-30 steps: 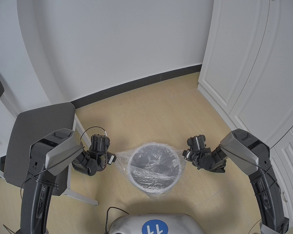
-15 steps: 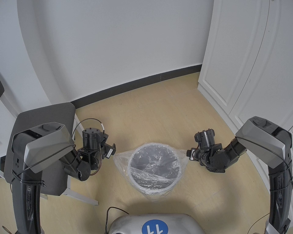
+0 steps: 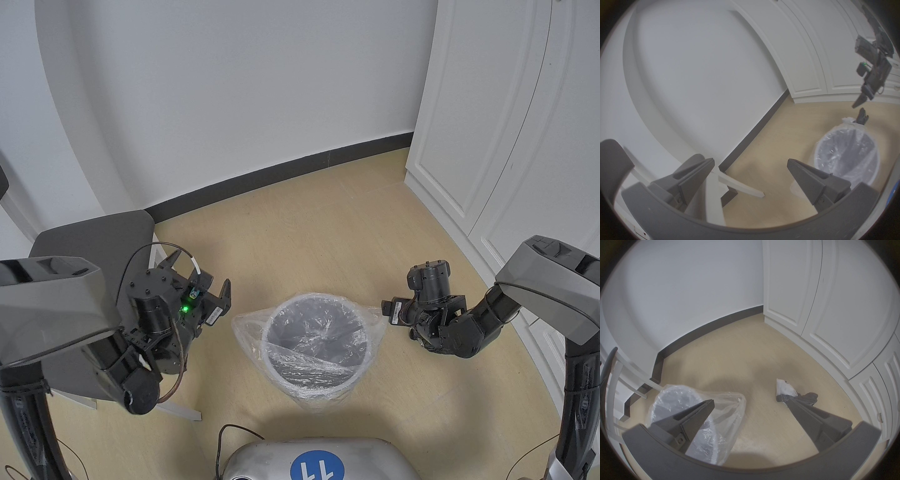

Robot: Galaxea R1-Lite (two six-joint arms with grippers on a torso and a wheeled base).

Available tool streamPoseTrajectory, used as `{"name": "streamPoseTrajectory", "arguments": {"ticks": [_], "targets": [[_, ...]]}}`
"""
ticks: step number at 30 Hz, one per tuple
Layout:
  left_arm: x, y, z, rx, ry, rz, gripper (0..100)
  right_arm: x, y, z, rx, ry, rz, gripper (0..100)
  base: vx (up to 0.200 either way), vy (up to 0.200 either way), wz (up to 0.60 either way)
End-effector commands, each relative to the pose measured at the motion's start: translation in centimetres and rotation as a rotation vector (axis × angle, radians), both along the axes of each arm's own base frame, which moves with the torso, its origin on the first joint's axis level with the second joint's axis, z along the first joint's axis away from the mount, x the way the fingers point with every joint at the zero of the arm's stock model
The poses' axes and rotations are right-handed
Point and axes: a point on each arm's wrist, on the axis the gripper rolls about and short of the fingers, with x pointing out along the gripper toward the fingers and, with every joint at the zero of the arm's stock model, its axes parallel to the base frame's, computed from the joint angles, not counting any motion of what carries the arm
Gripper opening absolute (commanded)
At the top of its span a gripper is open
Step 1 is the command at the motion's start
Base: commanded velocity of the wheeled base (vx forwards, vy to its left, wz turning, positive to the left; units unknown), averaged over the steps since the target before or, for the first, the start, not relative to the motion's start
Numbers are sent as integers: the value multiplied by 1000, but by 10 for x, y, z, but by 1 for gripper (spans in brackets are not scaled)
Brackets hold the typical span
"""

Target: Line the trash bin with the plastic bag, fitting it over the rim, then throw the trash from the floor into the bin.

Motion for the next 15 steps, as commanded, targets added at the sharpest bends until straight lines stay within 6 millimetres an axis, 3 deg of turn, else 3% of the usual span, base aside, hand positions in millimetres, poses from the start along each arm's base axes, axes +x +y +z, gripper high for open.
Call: {"name": "streamPoseTrajectory", "arguments": {"ticks": [1, 4, 5, 7, 9, 15], "targets": [[-72, 4, 43, 14, -47, -75, 100, -20, 6, 22, 15, -57, 33, 100, 0, 0, 0], [-97, 7, 49, 16, -49, -114, 100, -24, 6, 18, 9, -43, 32, 100, 0, 0, 0], [-97, 7, 49, 16, -49, -114, 100, -24, 6, 18, 9, -43, 32, 100, 0, 0, 0], [-124, 12, 58, 6, -67, -158, 100, -26, 6, 17, 12, -55, 35, 100, 0, 0, 0], [-136, 17, 61, 9, -71, -163, 100, -25, 6, 19, 19, -73, 36, 100, 0, 0, 0], [-130, 17, 58, 24, -55, -68, 100, -28, 12, 23, 22, -88, 55, 100, 0, 0, 0]]}}
